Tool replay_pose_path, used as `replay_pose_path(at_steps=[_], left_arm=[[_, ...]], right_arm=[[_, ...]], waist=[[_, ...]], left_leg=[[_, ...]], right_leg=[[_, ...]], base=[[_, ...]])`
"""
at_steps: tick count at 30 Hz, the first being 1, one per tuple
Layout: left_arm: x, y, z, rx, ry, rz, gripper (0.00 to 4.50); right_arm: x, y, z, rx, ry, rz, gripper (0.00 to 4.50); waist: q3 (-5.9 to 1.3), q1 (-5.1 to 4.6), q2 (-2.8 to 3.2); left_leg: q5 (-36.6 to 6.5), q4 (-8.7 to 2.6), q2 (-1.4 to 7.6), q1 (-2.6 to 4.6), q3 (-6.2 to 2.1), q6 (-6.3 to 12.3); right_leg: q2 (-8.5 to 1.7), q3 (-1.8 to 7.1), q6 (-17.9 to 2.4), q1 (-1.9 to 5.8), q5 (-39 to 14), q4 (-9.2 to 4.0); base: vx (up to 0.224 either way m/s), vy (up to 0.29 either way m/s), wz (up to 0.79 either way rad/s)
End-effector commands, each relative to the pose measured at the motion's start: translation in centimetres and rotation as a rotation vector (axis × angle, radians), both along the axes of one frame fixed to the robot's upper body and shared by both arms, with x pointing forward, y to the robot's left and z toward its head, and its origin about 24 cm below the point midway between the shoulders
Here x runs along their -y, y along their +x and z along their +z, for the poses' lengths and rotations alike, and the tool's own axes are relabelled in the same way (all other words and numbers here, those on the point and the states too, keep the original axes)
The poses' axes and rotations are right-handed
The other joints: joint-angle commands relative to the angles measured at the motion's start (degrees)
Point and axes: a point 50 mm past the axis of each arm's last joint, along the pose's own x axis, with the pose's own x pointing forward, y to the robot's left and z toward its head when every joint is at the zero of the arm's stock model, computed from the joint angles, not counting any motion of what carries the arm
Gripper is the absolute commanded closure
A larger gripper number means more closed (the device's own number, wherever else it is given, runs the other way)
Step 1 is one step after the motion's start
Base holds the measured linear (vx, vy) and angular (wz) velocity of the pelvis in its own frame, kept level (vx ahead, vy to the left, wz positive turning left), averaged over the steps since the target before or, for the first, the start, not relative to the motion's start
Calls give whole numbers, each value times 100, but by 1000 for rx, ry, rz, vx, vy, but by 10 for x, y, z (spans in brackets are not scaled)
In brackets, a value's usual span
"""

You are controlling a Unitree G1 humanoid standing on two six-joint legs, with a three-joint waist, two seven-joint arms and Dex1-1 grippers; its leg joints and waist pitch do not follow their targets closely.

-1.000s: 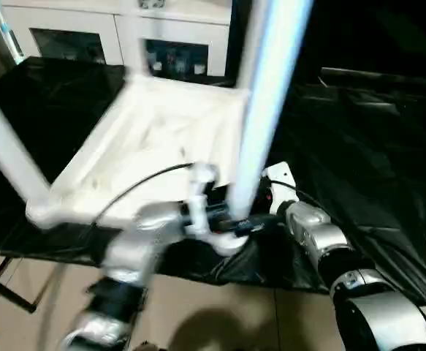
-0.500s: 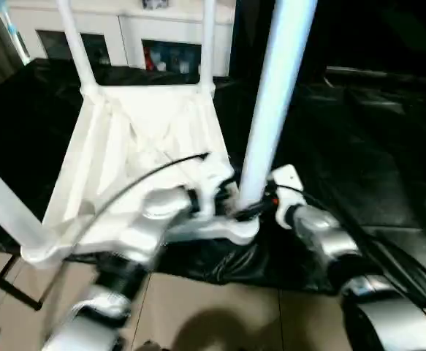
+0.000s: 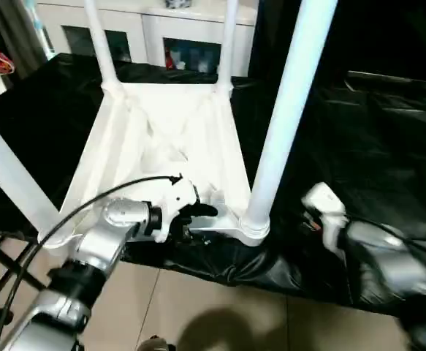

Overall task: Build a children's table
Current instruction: Rotate leg to tighten

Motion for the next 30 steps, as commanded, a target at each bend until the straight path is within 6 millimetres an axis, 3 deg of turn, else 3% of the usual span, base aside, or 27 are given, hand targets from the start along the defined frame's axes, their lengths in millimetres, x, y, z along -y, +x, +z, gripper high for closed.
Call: replay_pose_path(at_steps=[1, 2, 4, 5, 8, 12, 19, 30], left_arm=[[1, 1, -3, -28, 28, -8, 177], [1, 1, -3, -32, 31, -18, 185], [1, 3, -3, -42, 43, -30, 192], [1, 3, -3, -51, 46, -33, 223], [1, 4, -4, -65, 62, -50, 229], [-3, 4, -5, -87, 84, -67, 269], [-9, 5, -7, -88, 114, -65, 338], [-20, 3, -9, -83, 213, -105, 446]], right_arm=[[-7, -2, 10, -2, 27, 68, 0], [-6, -5, 12, -11, 24, 84, 0], [-5, -10, 17, -27, 19, 113, 0], [-4, -11, 18, -29, 17, 120, 0], [-3, -14, 20, -34, 5, 129, 0], [-3, -18, 23, -50, -3, 133, 0], [-7, -18, 26, -50, -4, 135, 0], [-21, -11, 30, -15, 19, 150, 0]], waist=[[-373, 35, 21], [-366, 2, 7], [-379, -7, 45], [-378, 6, 47], [-378, -2, 46], [-389, 8, 57], [-389, 1, 59], [-377, -2, 54]], left_leg=[[-1464, -411, 255, 86, -134, 242], [-1462, -420, 244, 53, -148, 237], [-1506, -403, 239, 76, -149, 209], [-1507, -400, 242, 97, -146, 211], [-1451, -398, 231, 74, -146, 230], [-1436, -403, 241, 72, -159, 225], [-1436, -396, 231, 73, -158, 215], [-1519, -411, 236, 87, -171, 173]], right_leg=[[-487, 297, -836, 272, -1753, -516], [-493, 288, -856, 285, -1809, -515], [-496, 288, -856, 261, -1908, -533], [-496, 297, -843, 262, -1927, -548], [-491, 287, -876, 267, -1906, -549], [-500, 283, -846, 271, -1925, -545], [-502, 275, -866, 268, -1923, -551], [-520, 274, -698, 238, -2379, -585]], base=[[0, 0, 0], [0, 0, 0], [0, 0, 0], [0, 0, 0], [0, 0, 0], [0, 0, 0], [0, 0, 0], [0, 0, 0]])
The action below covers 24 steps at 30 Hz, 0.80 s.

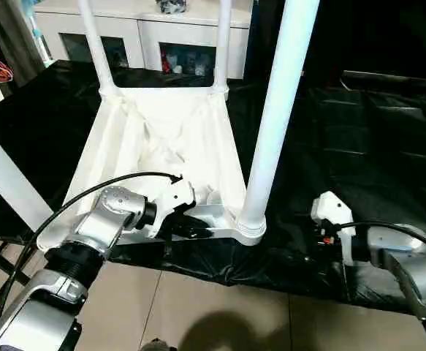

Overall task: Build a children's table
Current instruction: Rotate leg to tighten

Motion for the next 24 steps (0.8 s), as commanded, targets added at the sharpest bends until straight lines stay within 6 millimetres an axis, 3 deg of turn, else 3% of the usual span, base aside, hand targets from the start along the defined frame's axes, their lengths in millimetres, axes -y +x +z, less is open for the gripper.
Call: replay_pose_path(at_steps=[1, 13, 14, 17, 24], left_arm=[[-8, -3, -8, -22, 74, -1, 446], [-8, -4, -6, -4, 54, -11, 449], [-8, -4, -6, -4, 53, -11, 450], [-8, -4, -5, -4, 51, -10, 450], [-10, -6, -5, -14, 37, -5, 450]], right_arm=[[-8, 6, 5, 35, 8, 11, 0], [-46, 32, -5, 89, 10, -4, 0], [-48, 34, -4, 90, 16, -8, 30], [-51, 38, -4, 91, 25, -8, 49], [-55, 44, -4, 92, 43, 4, 115]], waist=[[-336, 29, -41], [-368, 21, -39], [-363, 17, -32], [-360, 21, -62], [-344, -9, -68]], left_leg=[[-1502, -413, 231, 50, -170, 162], [-1301, -405, 244, 62, -146, 77], [-1310, -405, 240, 64, -146, 75], [-1311, -407, 248, 62, -142, 83], [-1400, -412, 246, 69, -147, 61]], right_leg=[[-524, 275, -719, 252, -2367, -574], [-531, 296, -1025, 251, -1618, -479], [-530, 296, -1024, 252, -1637, -478], [-533, 302, -979, 256, -1671, -476], [-549, 304, -919, 242, -1983, -505]], base=[[0, 0, 0], [0, 0, 0], [0, 0, 0], [0, 0, 0], [0, 0, 0]])
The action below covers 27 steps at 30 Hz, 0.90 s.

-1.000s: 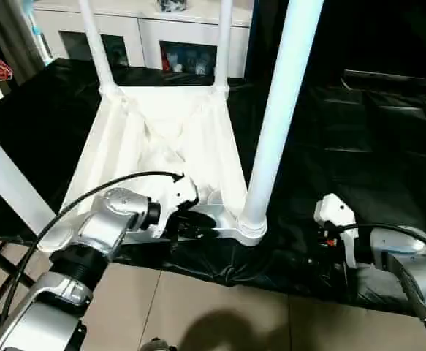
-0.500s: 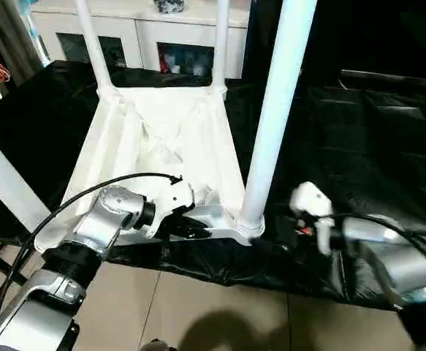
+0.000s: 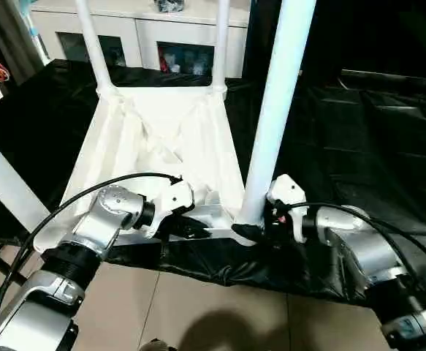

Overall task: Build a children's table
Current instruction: Rotate leg to tighten

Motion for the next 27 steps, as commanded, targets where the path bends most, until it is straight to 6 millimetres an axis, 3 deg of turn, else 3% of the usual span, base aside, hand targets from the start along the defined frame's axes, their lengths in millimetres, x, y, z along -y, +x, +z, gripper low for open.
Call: replay_pose_path(at_steps=[1, 8, 9, 13, 14, 15, 16, 18, 22, 25, 26, 27], left_arm=[[-7, -5, -7, -38, 27, 13, 450], [-7, 2, -7, -22, 9, 65, 450], [-3, 4, -7, -17, 0, 85, 450], [14, 15, -8, 35, -28, 184, 450], [20, 18, -8, 52, -28, 215, 450], [23, 20, -8, 63, -27, 235, 450], [39, 26, -9, 94, -30, 294, 450], [51, 30, -9, 108, -43, 340, 450], [73, 34, -7, 135, -82, 385, 450], [77, 34, -6, 137, -95, 390, 450], [80, 33, -6, 133, -112, 375, 450], [79, 32, -7, 131, -124, 354, 450]], right_arm=[[2, 5, 5, 24, -5, -12, 124], [-1, 11, 0, 13, 39, -56, 174], [-2, 13, -2, 11, 51, -92, 174], [-10, 19, -12, 3, 88, -270, 180], [-13, 20, -15, -4, 97, -319, 180], [-16, 20, -18, -12, 104, -349, 180], [-30, 21, -27, -47, 118, -467, 181], [-43, 23, -33, -70, 112, -540, 181], [-77, 28, -29, -42, 127, -521, 181], [-85, 30, -25, -30, 154, -505, 181], [-89, 31, -19, -17, 186, -483, 146], [-87, 32, -16, -16, 204, -465, 146]], waist=[[-344, 37, -43], [-342, -14, -46], [-341, -20, -72], [-339, -21, -63], [-335, -31, -103], [-332, -22, -81], [-329, -34, -87], [-317, -53, -76], [-316, -76, -66], [-319, -64, -75], [-320, -60, -74], [-327, -53, -106]], left_leg=[[-1428, -415, 244, 67, -148, 58], [-1495, -419, 240, 67, -153, 49], [-1493, -415, 237, 75, -149, 39], [-1468, -415, 228, 88, -158, -13], [-1456, -422, 227, 89, -155, 2], [-1520, -415, 227, 125, -148, -2], [-1532, -417, 227, 122, -148, -6], [-1662, -439, 210, 136, -174, -85], [-1829, -445, 201, 144, -187, -87], [-1817, -451, 200, 131, -187, 12], [-1801, -454, 205, 126, -184, 38], [-1760, -454, 204, 121, -182, 64]], right_leg=[[-545, 304, -888, 249, -2069, -516], [-543, 299, -910, 242, -2120, -521], [-548, 300, -890, 242, -2202, -534], [-553, 296, -833, 230, -2399, -561], [-547, 294, -795, 222, -2442, -562], [-551, 301, -776, 187, -2528, -586], [-554, 305, -769, 183, -2560, -592], [-561, 278, -679, 190, -2879, -628], [-575, 274, -566, 173, -3072, -675], [-578, 280, -519, 183, -3043, -677], [-583, 287, -529, 180, -2985, -673], [-584, 284, -533, 190, -2958, -657]], base=[[0, 0, 0], [0, 0, 0], [0, 0, 0], [0, 0, 0], [0, 0, 0], [0, 0, 0], [0, 0, 0], [0, 0, 0], [0, 0, 0], [0, 0, 0], [0, 0, 0], [0, 0, 0]])
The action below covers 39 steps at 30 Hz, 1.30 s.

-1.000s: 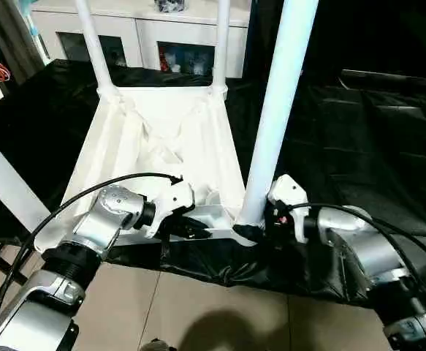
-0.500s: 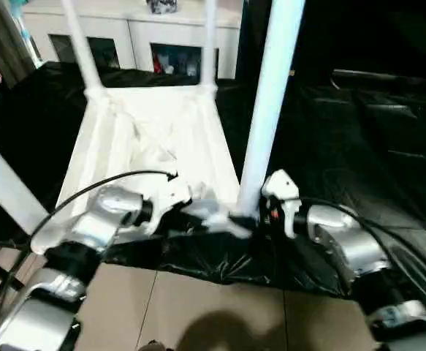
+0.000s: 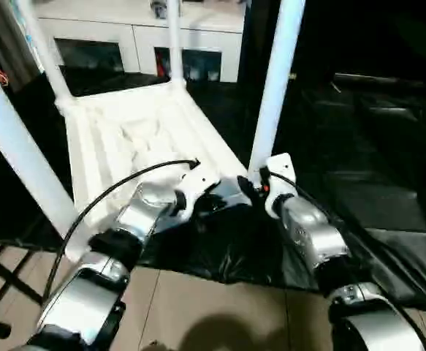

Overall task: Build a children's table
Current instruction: Rotate leg to tighten

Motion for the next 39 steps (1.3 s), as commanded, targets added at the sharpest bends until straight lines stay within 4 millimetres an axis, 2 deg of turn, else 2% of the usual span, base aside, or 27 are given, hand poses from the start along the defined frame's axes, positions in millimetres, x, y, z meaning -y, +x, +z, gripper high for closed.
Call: replay_pose_path(at_steps=[1, 4, 5, 9, 10, 12, 13, 14, 16, 17, 19, 21, 24, 26, 27, 32, 33, 35, 39], left_arm=[[24, -5, 2, 35, -107, -31, 450], [19, -9, 2, 26, -123, -89, 450], [16, -11, 1, 16, -124, -109, 450], [2, -19, 0, -4, -119, -201, 450], [-3, -22, 1, -9, -124, -230, 450], [-10, -25, 2, -26, -135, -267, 450], [-10, -25, 2, -26, -135, -267, 450], [-13, -26, 3, -34, -139, -286, 450], [-21, -29, 6, -52, -130, -327, 450], [-21, -29, 6, -52, -130, -327, 450], [-29, -30, 7, -62, -102, -355, 450], [-33, -31, 7, -67, -92, -365, 450], [-44, -31, 8, -89, -50, -401, 450], [-48, -30, 10, -94, -39, -407, 450], [-49, -30, 10, -95, -37, -408, 450], [-54, -29, 12, -118, -27, -429, 450], [-54, -29, 12, -119, -27, -431, 450], [-55, -30, 12, -128, -22, -442, 450], [-55, -29, 13, -124, -24, -437, 450]], right_arm=[[-54, -12, 6, -4, 108, 262, 112], [-44, -11, 7, 0, 118, 292, 102], [-39, -12, 7, 2, 101, 317, 75], [-21, -17, 5, 11, 21, 449, 66], [-15, -19, 5, 9, 4, 499, 66], [-5, -25, 6, 12, -26, 614, 66], [-5, -25, 6, 12, -26, 614, 66], [-1, -28, 7, 11, -35, 659, 66], [7, -33, 10, 2, -51, 753, 66], [7, -33, 10, 2, -51, 753, 66], [13, -37, 12, -9, -65, 834, 66], [16, -39, 13, -16, -69, 867, 66], [22, -48, 15, -57, -77, 993, 66], [23, -50, 15, -76, -74, 1023, 66], [23, -51, 15, -79, -73, 1028, 90], [21, -53, 16, -87, -58, 1058, 109], [21, -53, 16, -87, -57, 1060, 135], [21, -54, 16, -92, -50, 1070, 143], [19, -58, 14, -107, -32, 1082, 173]], waist=[[-298, 16, -100], [-302, 21, -112], [-315, 28, -111], [-331, 39, -132], [-335, 47, -126], [-349, 74, -130], [-348, 87, -131], [-350, 109, -110], [-342, 153, -119], [-344, 163, -104], [-346, 166, -127], [-338, 177, -109], [-332, 203, -144], [-335, 222, -135], [-336, 227, -133], [-338, 250, -149], [-338, 254, -150], [-340, 267, -131], [-345, 291, -144]], left_leg=[[-1741, -444, 239, 71, -187, 77], [-1627, -447, 242, 38, -178, 155], [-1529, -447, 245, 26, -175, 170], [-1267, -422, 254, -15, -152, 260], [-1234, -424, 261, -15, -154, 269], [-1058, -409, 271, -1, -121, 344], [-1020, -405, 267, -12, -119, 363], [-1005, -399, 278, 13, -104, 380], [-1023, -403, 291, -3, -106, 384], [-1046, -411, 305, 11, -106, 371], [-1106, -413, 300, 26, -108, 331], [-1118, -412, 310, 27, -103, 337], [-1116, -410, 304, 18, -100, 347], [-1091, -412, 318, 24, -104, 353], [-1097, -412, 319, 26, -105, 342], [-1107, -414, 315, 30, -108, 273], [-1105, -417, 318, 29, -107, 259], [-1140, -417, 321, 51, -104, 230], [-1134, -419, 324, 42, -108, 213]], right_leg=[[-556, 285, -539, 150, -2950, -630], [-563, 292, -546, 170, -2875, -623], [-557, 294, -567, 182, -2737, -602], [-557, 301, -715, 220, -2249, -527], [-556, 300, -734, 221, -2190, -524], [-512, 307, -860, 216, -1686, -468], [-511, 302, -883, 234, -1611, -458], [-507, 303, -951, 210, -1535, -453], [-502, 289, -959, 235, -1539, -435], [-500, 294, -968, 215, -1524, -430], [-501, 286, -997, 224, -1558, -433], [-509, 297, -1019, 208, -1549, -436], [-507, 299, -970, 223, -1606, -438], [-514, 297, -993, 210, -1570, -430], [-516, 295, -1003, 208, -1572, -430], [-520, 297, -1033, 211, -1572, -424], [-516, 297, -1033, 209, -1546, -422], [-514, 299, -1053, 198, -1523, -427], [-514, 298, -1081, 216, -1377, -404]], base=[[0, 0, 0], [0, 0, 0], [0, 0, 0], [0, 0, 0], [0, 0, 0], [0, 0, 0], [0, 0, 0], [0, 0, 0], [0, 0, 0], [0, 0, 0], [0, 0, 0], [0, 0, 0], [0, 0, 0], [0, 0, 0], [0, 0, 0], [0, 0, 0], [0, 0, 0], [0, 0, 0], [0, 0, 0]])
